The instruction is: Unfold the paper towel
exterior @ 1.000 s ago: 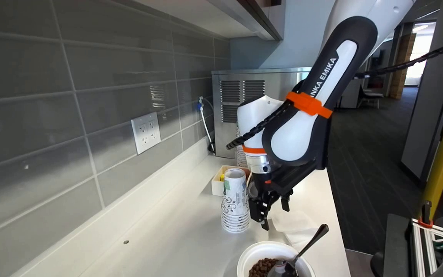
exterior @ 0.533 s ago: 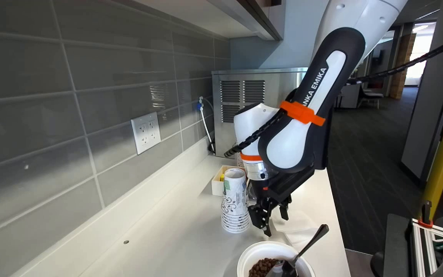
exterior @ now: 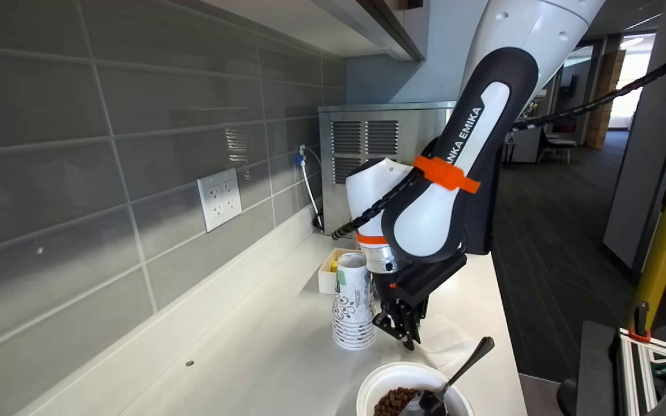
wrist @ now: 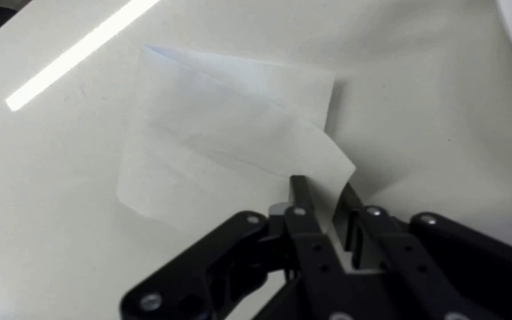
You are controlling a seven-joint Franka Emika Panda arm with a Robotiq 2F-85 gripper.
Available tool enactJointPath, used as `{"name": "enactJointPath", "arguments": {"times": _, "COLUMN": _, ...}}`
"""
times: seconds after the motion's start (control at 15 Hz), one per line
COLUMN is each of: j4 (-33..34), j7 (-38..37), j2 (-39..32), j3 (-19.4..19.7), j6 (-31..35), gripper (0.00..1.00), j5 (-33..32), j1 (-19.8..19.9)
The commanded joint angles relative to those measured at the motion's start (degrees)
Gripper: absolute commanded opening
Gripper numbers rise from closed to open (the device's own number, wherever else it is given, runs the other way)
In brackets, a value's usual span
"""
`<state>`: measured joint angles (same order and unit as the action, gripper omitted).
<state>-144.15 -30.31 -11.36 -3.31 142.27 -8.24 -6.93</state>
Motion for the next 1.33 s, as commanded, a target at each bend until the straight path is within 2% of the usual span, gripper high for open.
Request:
{"name": "enactJointPath", "arguments": {"times": 0.0, "j4": 1.29, "j7": -1.32, "j2": -0.57, "j3": 1.26, "j6": -0.67, "gripper": 0.0, "j5": -0.62, "j1": -1.38}}
{"name": "enactJointPath", "arguments": {"times": 0.47, "j4": -0.43, "j7": -0.01, "j2": 3.99, "j3": 1.28, "j6": -0.11, "gripper": 0.0, "j5": -0.38, "j1": -1.28}}
{"name": "enactJointPath", "arguments": {"times": 0.53, "j4": -0.64, "j7": -0.6, "j2": 5.02, "j3": 1.35, "j6": -0.58, "gripper": 0.02, "j5": -0.97, "j1": -1.37}}
{"name": "enactJointPath", "arguments": {"times": 0.6, "j4": -0.86, "j7": -0.56, "j2": 6.02, "j3": 1.31, "j6": -0.73, "gripper": 0.08, "j5": -1.37, "j1": -1.29}}
{"name": "enactJointPath", "arguments": {"times": 0.67, "j4": -0.98, "j7": -0.48, "j2": 6.85, "j3": 1.2, "j6": -0.79, "gripper": 0.01, "j5": -1.59, "j1": -1.16}}
{"name": "enactJointPath", "arguments": {"times": 0.73, "j4": -1.22, "j7": -0.42, "j2": 7.83, "j3": 1.08, "j6": -0.69, "gripper": 0.0, "j5": -1.79, "j1": -1.0}}
{"name": "enactJointPath", "arguments": {"times": 1.27, "j4": -3.45, "j7": 5.71, "j2": 13.29, "j3": -0.82, "j6": 2.1, "gripper": 0.0, "j5": 1.96, "j1": -0.02}}
